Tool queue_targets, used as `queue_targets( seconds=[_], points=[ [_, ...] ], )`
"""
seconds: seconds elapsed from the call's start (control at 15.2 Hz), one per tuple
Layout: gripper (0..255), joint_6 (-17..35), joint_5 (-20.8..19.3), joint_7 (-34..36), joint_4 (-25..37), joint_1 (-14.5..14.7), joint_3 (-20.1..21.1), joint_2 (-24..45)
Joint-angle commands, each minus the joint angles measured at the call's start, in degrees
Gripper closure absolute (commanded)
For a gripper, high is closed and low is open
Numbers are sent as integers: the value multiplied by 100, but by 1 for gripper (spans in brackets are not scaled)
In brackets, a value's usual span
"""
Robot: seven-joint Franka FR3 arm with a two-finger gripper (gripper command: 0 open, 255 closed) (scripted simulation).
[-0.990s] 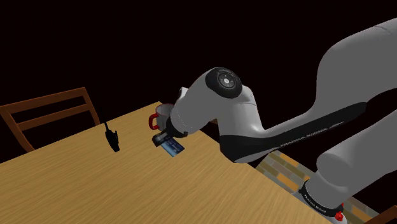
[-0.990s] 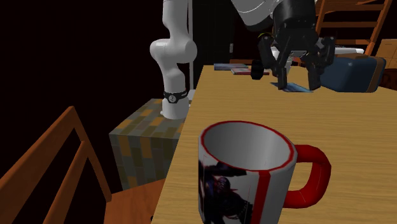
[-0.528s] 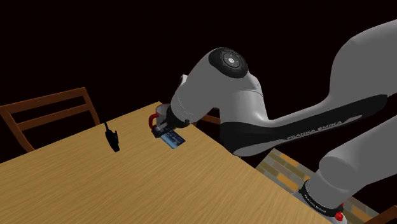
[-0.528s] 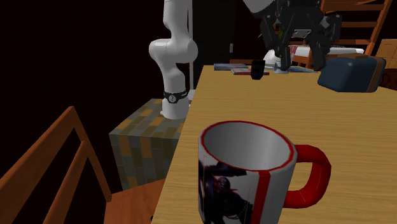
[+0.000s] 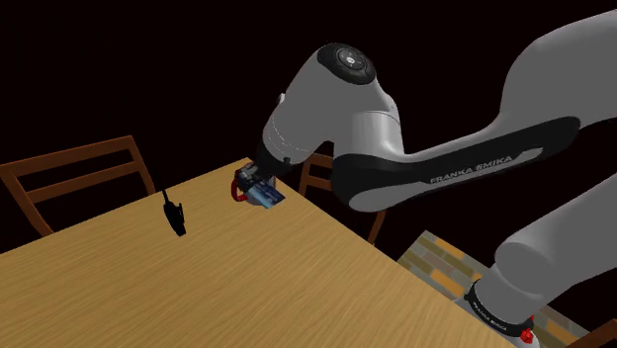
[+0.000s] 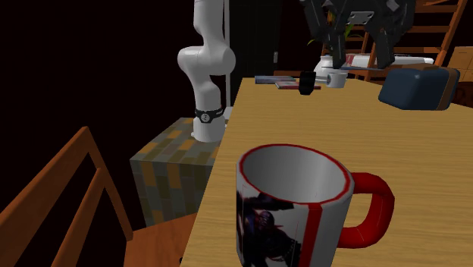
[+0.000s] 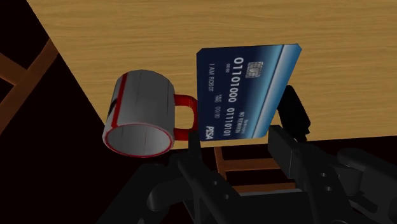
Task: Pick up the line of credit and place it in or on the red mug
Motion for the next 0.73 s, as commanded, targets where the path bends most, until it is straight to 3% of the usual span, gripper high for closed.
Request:
queue_targets(
  seconds=[0.0,0.33,0.66],
  points=[
    [255,-41,-359,5,291,-281,99,389],
    [255,-236,-1354,91,1014,-655,146,1430],
    [255,-577,-2154,6,1916,-504,-172,2470]
  ],
)
